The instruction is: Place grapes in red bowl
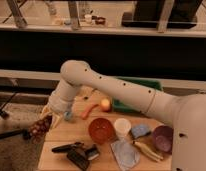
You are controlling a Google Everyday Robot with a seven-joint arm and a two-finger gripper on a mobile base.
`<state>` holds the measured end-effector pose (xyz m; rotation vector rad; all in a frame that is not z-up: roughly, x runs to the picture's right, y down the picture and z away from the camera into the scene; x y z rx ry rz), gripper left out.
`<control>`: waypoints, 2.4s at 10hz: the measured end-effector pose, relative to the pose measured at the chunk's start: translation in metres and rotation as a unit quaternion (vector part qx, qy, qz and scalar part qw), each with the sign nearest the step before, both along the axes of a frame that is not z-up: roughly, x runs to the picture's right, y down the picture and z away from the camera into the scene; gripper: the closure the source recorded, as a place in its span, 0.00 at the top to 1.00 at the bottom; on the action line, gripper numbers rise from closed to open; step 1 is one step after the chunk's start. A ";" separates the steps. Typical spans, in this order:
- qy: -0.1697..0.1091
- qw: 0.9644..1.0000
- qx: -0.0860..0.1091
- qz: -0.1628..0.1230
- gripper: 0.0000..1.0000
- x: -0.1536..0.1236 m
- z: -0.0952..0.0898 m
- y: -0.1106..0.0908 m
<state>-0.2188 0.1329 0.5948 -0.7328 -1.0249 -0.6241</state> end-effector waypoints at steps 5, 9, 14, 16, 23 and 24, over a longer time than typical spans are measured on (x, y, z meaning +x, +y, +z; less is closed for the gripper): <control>-0.009 1.000 0.005 0.004 0.00 -0.002 -0.011 -0.008; -0.009 1.000 0.007 0.009 0.00 0.000 -0.011 -0.013; -0.005 1.000 0.005 0.016 0.00 0.012 -0.006 -0.019; -0.004 1.000 0.005 0.020 0.00 0.021 -0.007 -0.021; 0.004 0.999 0.007 0.043 0.00 0.061 -0.004 -0.034; 0.006 0.999 0.007 0.048 0.00 0.069 -0.004 -0.037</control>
